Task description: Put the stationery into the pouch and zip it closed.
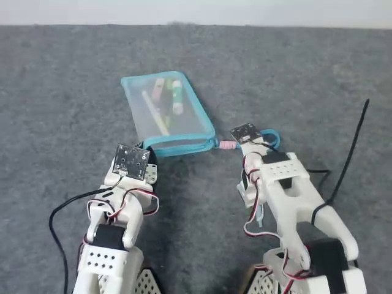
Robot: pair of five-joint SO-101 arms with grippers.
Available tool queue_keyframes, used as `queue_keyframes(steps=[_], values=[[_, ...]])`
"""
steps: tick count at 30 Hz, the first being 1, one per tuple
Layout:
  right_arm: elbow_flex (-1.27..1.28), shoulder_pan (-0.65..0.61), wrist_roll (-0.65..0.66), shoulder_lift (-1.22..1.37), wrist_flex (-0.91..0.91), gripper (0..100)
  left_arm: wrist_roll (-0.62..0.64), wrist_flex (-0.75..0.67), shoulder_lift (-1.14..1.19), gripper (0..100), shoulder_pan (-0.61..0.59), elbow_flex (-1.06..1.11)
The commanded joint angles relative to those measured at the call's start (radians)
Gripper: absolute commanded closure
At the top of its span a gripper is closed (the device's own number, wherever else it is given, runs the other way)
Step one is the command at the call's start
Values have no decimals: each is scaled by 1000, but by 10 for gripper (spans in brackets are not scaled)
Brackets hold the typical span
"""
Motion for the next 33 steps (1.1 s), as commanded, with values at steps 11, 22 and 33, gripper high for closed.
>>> queue_keyframes(steps=[11, 22, 33], values=[[-31, 159, 8, -39, 1, 979, -9, -14, -20, 988, -5, -19], [-354, 444, 235, -28, 157, 991, -9, -14, -20, 988, -3, -19], [-399, 536, 325, 81, 1, 987, -9, -11, -20, 988, -9, -19]])
